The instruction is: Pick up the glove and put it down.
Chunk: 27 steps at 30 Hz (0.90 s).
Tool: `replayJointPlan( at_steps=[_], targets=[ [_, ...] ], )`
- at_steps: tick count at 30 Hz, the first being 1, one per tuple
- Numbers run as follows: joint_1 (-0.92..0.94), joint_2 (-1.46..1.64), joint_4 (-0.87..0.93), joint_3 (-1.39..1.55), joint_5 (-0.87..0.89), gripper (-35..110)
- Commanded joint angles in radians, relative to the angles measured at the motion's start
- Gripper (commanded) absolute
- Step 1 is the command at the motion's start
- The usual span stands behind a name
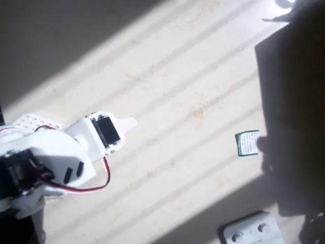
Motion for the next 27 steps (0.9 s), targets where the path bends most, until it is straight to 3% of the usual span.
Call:
replayJointPlan(
  at_steps=[1, 13, 22, 27],
  targets=[
    [-0.014, -0.003, 0.0, -0.048, 0.006, 1],
    [-0.009, -0.098, -0.238, -0.305, 0.009, 1],
    [-0.018, -0.744, -0.241, -0.887, 0.009, 1],
    [-0.11, -1.089, -0.241, -1.238, 0.009, 1]
  ],
)
